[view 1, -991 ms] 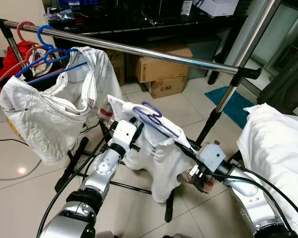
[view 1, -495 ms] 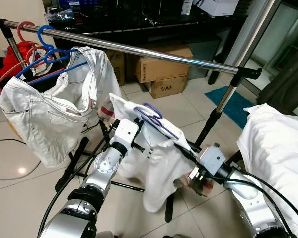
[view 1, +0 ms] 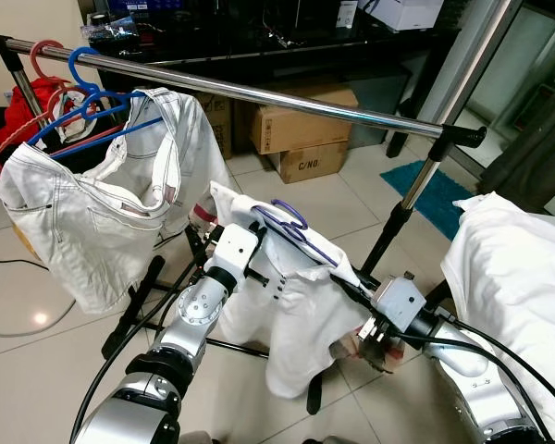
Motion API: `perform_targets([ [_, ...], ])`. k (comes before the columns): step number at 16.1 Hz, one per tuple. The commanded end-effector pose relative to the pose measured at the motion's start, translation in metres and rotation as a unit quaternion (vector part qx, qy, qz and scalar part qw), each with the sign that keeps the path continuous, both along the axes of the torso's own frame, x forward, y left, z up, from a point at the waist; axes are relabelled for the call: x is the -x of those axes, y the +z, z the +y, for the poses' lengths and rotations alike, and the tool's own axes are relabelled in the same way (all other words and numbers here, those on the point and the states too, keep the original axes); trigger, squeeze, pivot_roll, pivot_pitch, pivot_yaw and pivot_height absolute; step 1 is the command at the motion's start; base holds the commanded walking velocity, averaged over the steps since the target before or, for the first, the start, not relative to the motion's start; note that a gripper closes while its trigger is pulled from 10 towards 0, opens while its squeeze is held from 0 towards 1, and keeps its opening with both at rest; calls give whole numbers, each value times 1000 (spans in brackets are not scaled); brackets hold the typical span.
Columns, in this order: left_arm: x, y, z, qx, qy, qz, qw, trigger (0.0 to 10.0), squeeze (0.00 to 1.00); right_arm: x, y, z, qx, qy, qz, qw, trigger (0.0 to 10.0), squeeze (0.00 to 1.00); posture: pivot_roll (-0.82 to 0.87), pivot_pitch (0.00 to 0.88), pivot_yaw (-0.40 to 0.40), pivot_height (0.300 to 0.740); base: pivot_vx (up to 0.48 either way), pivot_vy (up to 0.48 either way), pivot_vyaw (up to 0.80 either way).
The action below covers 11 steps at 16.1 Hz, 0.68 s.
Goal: Hang hanger
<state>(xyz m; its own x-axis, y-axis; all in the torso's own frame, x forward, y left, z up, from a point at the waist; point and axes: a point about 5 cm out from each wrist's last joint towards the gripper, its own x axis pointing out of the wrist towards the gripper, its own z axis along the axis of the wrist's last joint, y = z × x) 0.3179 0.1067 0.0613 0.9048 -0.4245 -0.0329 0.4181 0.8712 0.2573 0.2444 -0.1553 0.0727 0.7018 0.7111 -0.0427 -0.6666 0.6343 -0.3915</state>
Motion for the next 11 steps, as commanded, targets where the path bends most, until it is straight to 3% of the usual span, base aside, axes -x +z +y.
perform_targets([
  [1,1,3,-4,8,-6,-12,1000,0,0,0,-9,-14,23,-31,25,999,0,0,50,13,-42,740,0,0,0],
  [4,5,0,-11,21,-14,-10,1000,0,0,-7,-17,-26,50,-77,56,994,0,0,49,15,-46,740,0,0,0],
  [11,7,-2,-13,27,-15,-5,999,0,0,-7,-11,-40,55,-68,60,994,0,0,45,13,-46,740,0,0,0],
])
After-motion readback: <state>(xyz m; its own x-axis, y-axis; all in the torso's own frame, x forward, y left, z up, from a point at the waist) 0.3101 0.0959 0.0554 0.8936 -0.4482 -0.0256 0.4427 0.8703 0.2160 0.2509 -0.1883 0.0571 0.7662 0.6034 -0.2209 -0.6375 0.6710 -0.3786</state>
